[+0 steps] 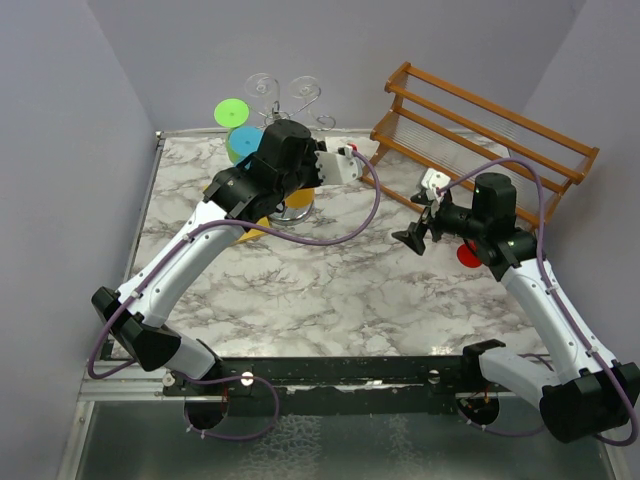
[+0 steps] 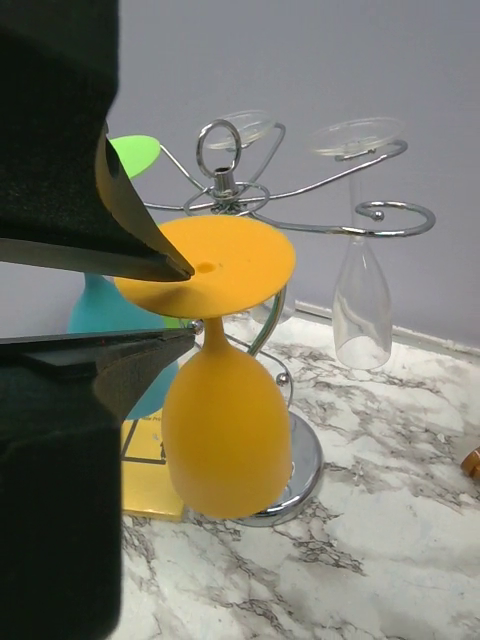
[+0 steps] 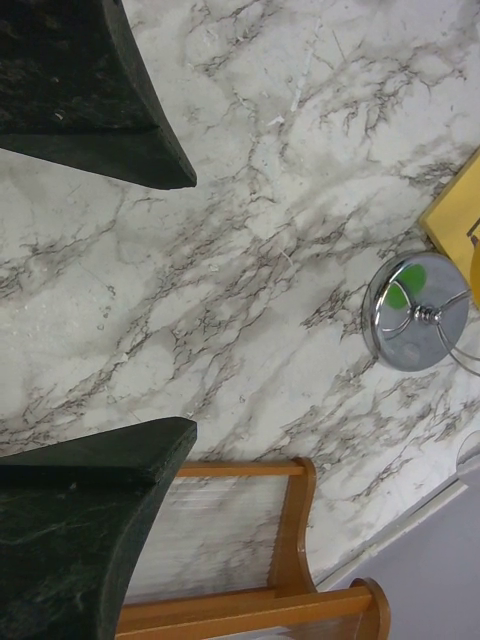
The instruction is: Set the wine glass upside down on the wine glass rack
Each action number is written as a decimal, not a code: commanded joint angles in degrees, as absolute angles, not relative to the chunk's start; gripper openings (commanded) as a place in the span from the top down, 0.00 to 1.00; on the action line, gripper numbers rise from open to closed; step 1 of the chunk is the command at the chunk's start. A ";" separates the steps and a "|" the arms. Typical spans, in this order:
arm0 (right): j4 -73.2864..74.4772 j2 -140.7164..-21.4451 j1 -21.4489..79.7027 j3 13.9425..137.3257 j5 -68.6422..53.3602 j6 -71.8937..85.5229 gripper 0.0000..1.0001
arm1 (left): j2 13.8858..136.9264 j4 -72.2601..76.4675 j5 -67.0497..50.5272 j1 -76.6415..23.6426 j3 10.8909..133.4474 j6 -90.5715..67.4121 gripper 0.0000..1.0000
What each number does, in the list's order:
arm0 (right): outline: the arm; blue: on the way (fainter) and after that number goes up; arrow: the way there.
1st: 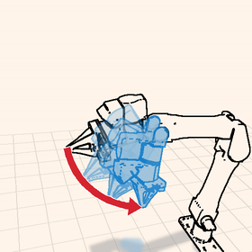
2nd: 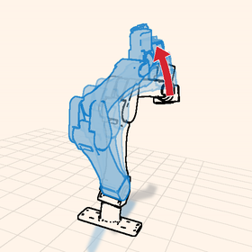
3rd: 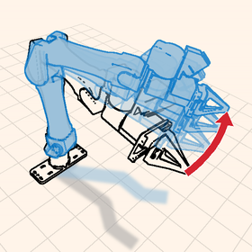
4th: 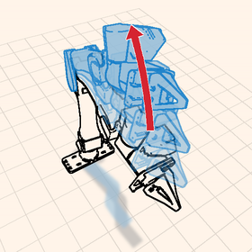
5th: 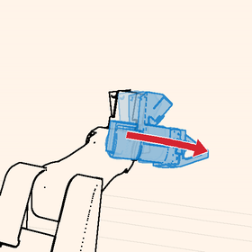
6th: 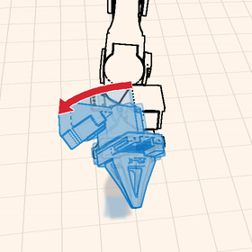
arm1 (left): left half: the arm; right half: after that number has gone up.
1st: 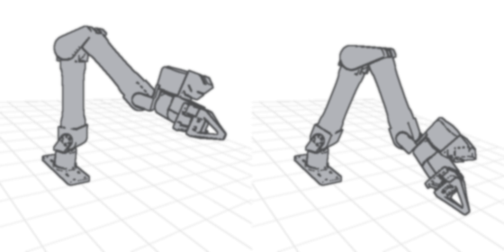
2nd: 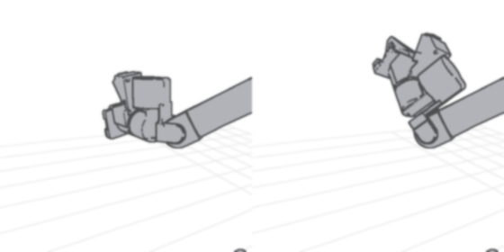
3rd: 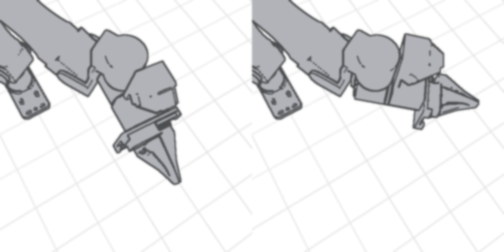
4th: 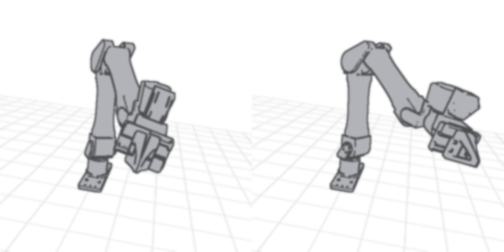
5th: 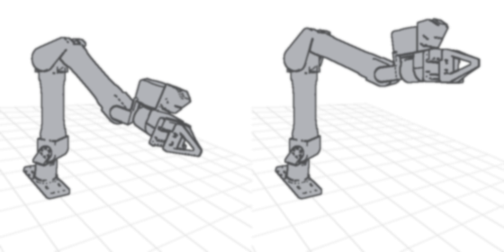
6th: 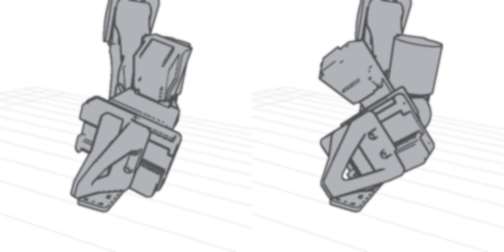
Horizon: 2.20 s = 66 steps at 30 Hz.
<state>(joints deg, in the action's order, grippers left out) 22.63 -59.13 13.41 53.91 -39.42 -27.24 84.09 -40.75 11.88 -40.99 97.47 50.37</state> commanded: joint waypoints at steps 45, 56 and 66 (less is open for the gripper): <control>40.80 -57.26 -2.55 56.35 -6.00 -22.08 0.26 | 74.37 -39.47 -1.98 -41.65 97.92 36.63 0.08; 42.24 -63.78 -2.59 57.48 -5.01 -23.01 0.47 | 75.38 -39.90 -2.15 -41.64 98.56 36.60 0.08; 43.60 -67.94 -2.55 58.53 -4.31 -23.64 0.76 | 75.57 -40.25 -1.98 -41.65 98.43 37.00 0.08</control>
<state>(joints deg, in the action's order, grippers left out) 42.50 -67.35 -2.26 56.93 -5.58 -22.85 75.26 -41.10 -0.67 -41.39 98.13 37.52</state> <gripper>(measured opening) 0.328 0.918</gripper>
